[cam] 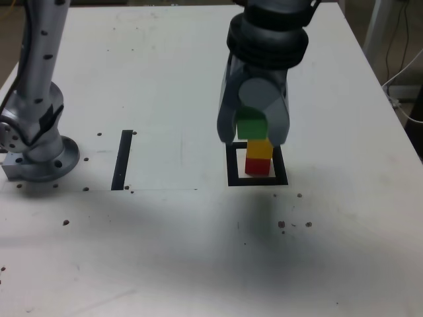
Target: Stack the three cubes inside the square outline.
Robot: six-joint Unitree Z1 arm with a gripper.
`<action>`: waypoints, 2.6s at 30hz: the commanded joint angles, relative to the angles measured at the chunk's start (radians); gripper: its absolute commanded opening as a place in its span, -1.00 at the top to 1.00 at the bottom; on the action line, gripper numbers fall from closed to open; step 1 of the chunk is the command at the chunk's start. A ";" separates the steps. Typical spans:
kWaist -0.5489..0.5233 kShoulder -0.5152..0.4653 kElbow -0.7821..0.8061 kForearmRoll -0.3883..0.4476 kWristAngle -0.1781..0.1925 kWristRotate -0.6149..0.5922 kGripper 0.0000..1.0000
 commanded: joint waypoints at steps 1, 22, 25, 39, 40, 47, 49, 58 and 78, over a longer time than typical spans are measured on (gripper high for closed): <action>0.017 -0.010 -0.001 0.032 0.002 0.025 0.62; 0.105 0.071 -0.042 0.030 -0.023 0.159 0.62; 0.105 0.080 -0.047 0.031 -0.027 0.162 0.62; 0.113 0.099 -0.040 0.029 -0.035 0.174 0.29; 0.114 0.100 -0.038 0.029 -0.037 0.176 0.07; 0.116 0.104 -0.033 0.026 -0.039 0.180 -0.99; 0.117 0.103 -0.032 0.026 -0.039 0.180 -0.99; 0.116 0.061 -0.021 0.027 -0.004 0.167 -0.99; 0.123 -0.394 0.440 -0.029 0.084 0.004 -0.99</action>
